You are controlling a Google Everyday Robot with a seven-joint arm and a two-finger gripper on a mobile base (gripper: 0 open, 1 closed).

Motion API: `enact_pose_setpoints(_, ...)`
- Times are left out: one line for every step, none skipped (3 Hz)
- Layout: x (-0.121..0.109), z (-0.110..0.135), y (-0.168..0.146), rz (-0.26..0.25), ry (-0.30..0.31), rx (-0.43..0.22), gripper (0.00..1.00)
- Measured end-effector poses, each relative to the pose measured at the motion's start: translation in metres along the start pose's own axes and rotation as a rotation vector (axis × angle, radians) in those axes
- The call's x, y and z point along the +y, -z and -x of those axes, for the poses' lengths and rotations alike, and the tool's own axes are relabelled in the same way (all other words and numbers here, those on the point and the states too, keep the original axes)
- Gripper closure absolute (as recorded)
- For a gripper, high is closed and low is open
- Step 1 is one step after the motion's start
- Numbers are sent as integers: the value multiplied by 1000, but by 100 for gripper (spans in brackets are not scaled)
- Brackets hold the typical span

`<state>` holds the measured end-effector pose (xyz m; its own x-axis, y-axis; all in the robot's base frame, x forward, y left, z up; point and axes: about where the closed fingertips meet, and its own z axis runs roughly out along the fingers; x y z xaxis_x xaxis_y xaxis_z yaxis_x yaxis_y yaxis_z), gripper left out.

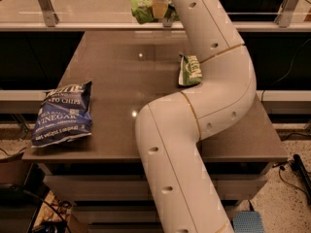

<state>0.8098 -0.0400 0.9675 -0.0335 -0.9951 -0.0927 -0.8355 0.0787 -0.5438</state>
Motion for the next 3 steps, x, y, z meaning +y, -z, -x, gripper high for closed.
enact_pose_setpoints(-7, 4, -4, -27, 1, -14, 82)
enact_pose_setpoints(-12, 7, -9, -44, 1, -23, 59)
enact_pose_setpoints(-16, 10, -13, -57, 2, -31, 35)
